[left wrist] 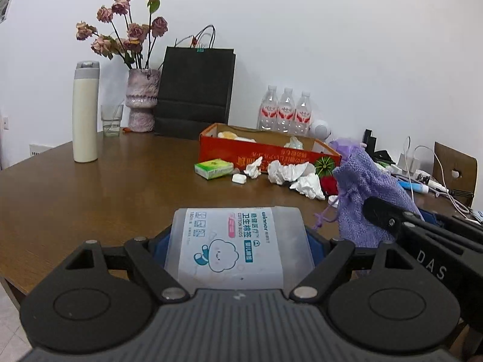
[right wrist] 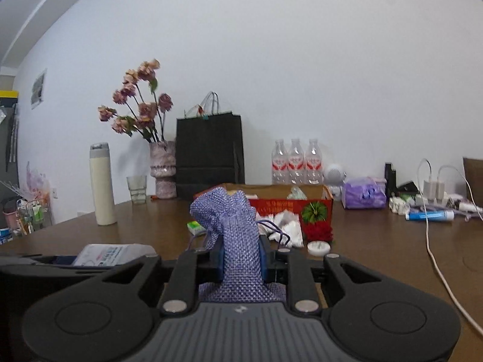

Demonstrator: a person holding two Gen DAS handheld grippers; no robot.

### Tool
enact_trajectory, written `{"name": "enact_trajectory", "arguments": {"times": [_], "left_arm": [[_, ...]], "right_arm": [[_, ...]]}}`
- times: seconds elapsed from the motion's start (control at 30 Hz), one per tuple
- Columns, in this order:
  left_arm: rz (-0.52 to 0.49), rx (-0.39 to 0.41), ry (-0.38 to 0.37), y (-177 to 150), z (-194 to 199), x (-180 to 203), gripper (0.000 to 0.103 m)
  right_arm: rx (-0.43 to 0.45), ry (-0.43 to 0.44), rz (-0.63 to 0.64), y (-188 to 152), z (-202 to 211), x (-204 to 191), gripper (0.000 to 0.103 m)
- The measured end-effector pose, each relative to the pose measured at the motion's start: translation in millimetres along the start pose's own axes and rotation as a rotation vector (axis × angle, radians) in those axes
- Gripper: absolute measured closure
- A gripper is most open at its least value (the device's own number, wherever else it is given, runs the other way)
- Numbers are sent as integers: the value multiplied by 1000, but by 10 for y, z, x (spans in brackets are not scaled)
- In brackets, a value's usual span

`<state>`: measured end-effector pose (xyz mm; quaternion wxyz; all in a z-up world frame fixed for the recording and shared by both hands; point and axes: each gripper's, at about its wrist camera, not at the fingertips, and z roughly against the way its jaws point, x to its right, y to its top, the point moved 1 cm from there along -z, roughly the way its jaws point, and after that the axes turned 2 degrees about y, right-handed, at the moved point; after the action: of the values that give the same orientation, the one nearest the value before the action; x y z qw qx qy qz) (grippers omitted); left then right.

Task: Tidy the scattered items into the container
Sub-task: 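Carry the pack and pouch into the box and open both tools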

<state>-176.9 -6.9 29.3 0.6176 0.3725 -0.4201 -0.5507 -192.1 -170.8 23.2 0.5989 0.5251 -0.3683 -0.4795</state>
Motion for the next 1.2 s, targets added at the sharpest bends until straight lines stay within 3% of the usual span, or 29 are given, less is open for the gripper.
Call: {"name": "enact_trajectory", "arguments": {"times": [0.17, 0.27, 0.37, 0.5, 0.57, 0.67, 0.77, 0.87, 1.03, 1.2], "left_arm": [[-7, 27, -4, 189, -159, -31, 19], [-8, 56, -25, 486, -397, -37, 19], [-29, 86, -52, 930, -800, 31, 19], [-3, 74, -95, 1567, -1569, 179, 19], [12, 39, -120, 1833, -2049, 293, 19], [-79, -8, -90, 2058, -2665, 541, 19], [-106, -85, -67, 2170, -3233, 676, 19], [-100, -205, -55, 2148, -3740, 749, 19], [-140, -459, -8, 1938, -4389, 857, 19], [-155, -557, 18, 1817, -4715, 844, 19]], "right_arm": [[-15, -5, -20, 30, -85, 58, 84], [-2, -15, -2, 174, -262, 126, 84], [5, -19, -6, 510, -605, 331, 84], [-44, -29, -34, 1029, -1390, 725, 84], [-104, -30, -56, 1237, -1875, 930, 84], [-201, -44, -90, 1447, -2565, 1201, 84], [-295, -72, -128, 1575, -3177, 1423, 84], [-404, -118, -134, 1593, -3684, 1563, 83], [-691, -123, -119, 1378, -4350, 1647, 84], [-818, -140, -75, 1216, -4736, 1704, 84]]}}
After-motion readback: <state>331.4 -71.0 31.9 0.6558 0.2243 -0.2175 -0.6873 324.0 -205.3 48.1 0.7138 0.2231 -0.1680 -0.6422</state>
